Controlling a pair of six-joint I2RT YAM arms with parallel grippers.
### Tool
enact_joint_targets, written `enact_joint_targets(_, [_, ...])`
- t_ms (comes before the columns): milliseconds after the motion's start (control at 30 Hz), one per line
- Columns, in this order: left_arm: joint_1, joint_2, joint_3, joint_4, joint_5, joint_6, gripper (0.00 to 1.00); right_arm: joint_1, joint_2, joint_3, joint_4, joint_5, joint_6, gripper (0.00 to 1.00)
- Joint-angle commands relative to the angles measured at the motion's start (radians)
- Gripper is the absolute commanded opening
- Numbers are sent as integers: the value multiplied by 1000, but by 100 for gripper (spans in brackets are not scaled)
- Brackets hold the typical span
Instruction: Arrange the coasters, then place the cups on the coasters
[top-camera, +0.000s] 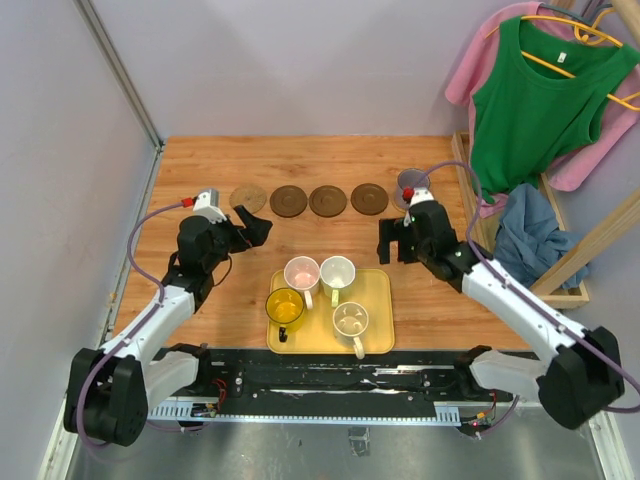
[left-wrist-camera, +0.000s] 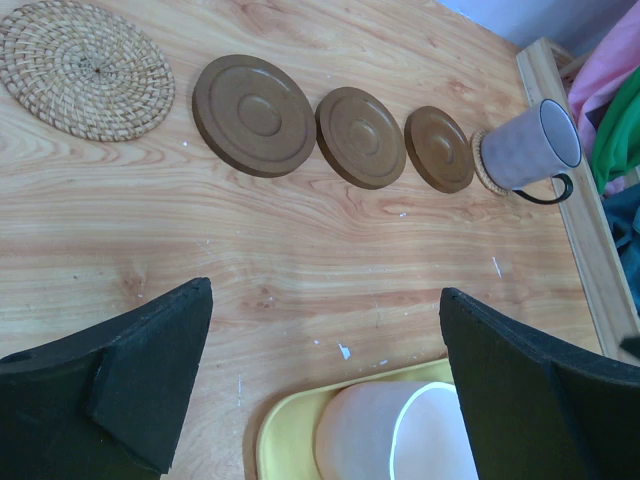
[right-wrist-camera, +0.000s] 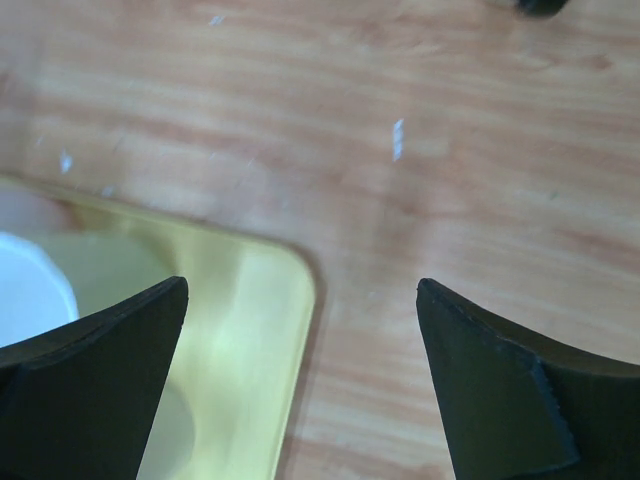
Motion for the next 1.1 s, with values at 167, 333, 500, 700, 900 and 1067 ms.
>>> enact_joint_targets(167, [-25,-22,5,-37,-4,30,100,241,-349,-245,-41,-47,124,98])
enact_joint_targets(333, [-55,-20,-1,-44,-19,32,100,314,-489,-312,-71,-107,127,99])
enact_joint_targets(500, [-102,-18,5,-51,-30,42,100,422,-561,-348,-99,-85,153,99])
enact_joint_targets(700, [-191,-10,17,-65,-66,48,100,564,-514,-340,-89,-4,195,99])
enact_joint_targets(900, [-236,-16,0,-75,-81,51,100,743,-366,-294,-115,161,249,99])
enact_joint_targets(1067, [-250,-39,-21,-76,-83,48,100,837,-252,-245,-147,262,317,99])
